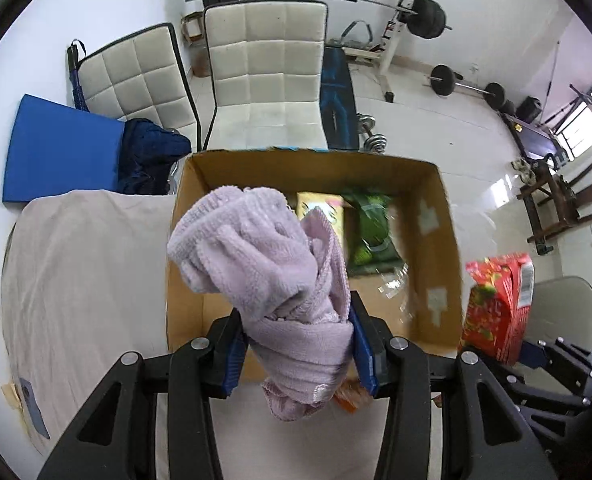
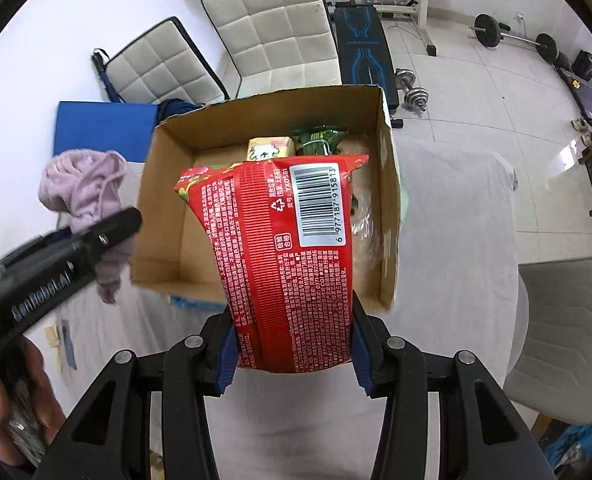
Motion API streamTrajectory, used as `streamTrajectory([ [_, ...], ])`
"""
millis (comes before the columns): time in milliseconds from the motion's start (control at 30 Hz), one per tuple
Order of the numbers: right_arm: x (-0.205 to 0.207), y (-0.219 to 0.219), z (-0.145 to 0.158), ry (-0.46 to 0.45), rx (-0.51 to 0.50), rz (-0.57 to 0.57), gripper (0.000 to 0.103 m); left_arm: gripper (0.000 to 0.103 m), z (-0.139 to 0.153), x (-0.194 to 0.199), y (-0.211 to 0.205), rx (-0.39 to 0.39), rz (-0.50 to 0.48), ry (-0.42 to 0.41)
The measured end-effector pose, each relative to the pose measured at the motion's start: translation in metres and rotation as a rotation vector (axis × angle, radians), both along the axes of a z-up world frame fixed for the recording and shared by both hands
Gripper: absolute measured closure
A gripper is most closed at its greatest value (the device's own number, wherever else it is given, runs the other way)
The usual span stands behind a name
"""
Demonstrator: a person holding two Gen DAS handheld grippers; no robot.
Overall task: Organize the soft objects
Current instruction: 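Carry the sock and red bag into the box and release both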
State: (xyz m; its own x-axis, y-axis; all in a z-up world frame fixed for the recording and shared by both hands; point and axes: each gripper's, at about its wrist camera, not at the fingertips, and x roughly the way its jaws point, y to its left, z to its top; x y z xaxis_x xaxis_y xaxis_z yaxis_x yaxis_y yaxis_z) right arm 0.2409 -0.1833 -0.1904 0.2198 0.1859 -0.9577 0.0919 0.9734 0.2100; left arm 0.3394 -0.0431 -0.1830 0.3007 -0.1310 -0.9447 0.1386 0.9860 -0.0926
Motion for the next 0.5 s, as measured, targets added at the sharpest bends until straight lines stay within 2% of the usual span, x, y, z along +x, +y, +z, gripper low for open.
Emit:
streamTrajectory([
  [233,0.046,-0.001,-0.063,0.091,-0.046,-0.027,0.054,0.061,-0.047,0.057,0.008,0.027,0.027,0.07],
  [500,0.065,-0.002,-0.133,0.194,-0.081,-0.039,0.054,0.061,-0.11,0.098,0.013,0.075,0.038,0.164],
])
